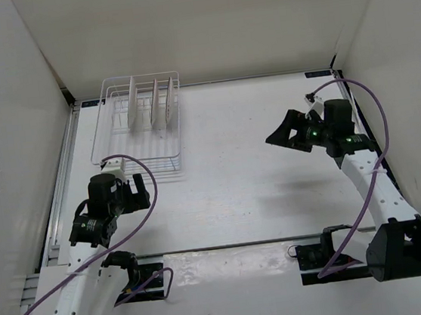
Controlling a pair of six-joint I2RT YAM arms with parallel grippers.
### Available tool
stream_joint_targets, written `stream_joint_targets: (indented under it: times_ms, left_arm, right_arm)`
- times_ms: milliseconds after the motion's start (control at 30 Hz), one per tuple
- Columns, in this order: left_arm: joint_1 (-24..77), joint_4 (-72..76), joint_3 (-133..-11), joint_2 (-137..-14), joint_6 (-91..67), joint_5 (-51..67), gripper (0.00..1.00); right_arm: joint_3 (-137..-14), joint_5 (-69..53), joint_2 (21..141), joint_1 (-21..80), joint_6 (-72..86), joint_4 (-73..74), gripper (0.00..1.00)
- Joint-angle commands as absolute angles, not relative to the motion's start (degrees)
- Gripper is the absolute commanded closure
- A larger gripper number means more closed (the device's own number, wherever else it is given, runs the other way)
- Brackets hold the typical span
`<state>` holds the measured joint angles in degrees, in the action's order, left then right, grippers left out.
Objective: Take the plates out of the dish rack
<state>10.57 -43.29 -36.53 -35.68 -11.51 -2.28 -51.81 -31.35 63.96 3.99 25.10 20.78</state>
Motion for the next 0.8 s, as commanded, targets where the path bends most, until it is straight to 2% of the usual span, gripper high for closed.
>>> stream_joint_targets:
  times_ms: [0,67,100,200,233,267,333,500,667,767]
  left_arm:
    - [10.2,-43.6,-37.0,-35.3,-11.8,-1.7,0.01]
    - [10.3,-43.7,-37.1,-35.5,-11.9,-1.8,0.01]
    - [10.3,-43.8,-37.1,-35.3,-11.9,-1.8,0.01]
    - [10.3,-43.9,-37.2,-35.0,-11.8,-1.9,0.01]
    - [10.1,-43.9,-37.2,-35.0,-11.7,-2.0,0.01]
    - [10.3,-43.9,-37.1,-34.9,-11.8,-2.1,0.01]
    - [10.3,-43.9,-37.2,-34.7,-11.8,-2.1,0.01]
    - [10.4,-43.9,-37.1,-34.3,-11.8,-2.0,0.01]
    - [10.3,-43.9,-37.2,-34.4,-11.8,-1.9,0.01]
    - [10.3,-43.9,-37.4,-34.4,-11.6,-1.8,0.01]
  right_arm:
    - [-54.8,-34.1,63.6,5.1,26.2,15.8,0.10]
    - [-54.5,-33.7,62.3,4.7,28.4,10.7,0.10]
    - [-53.0,-34.1,62.0,4.7,35.3,9.3,0.10]
    - [-51.5,-35.8,62.0,4.3,42.9,4.4,0.10]
    - [-50.7,-39.2,63.4,4.4,44.1,-4.7,0.10]
    - [-49.0,-43.3,64.1,4.4,45.9,-4.7,0.10]
    - [-48.9,-45.5,66.7,4.8,49.1,-14.0,0.10]
    - [-56.5,-43.7,73.3,9.3,43.1,-0.1,0.10]
    - [-68.0,-26.9,74.9,16.7,31.0,16.4,0.10]
    - [-77.1,-19.5,80.3,20.7,27.3,22.9,0.13]
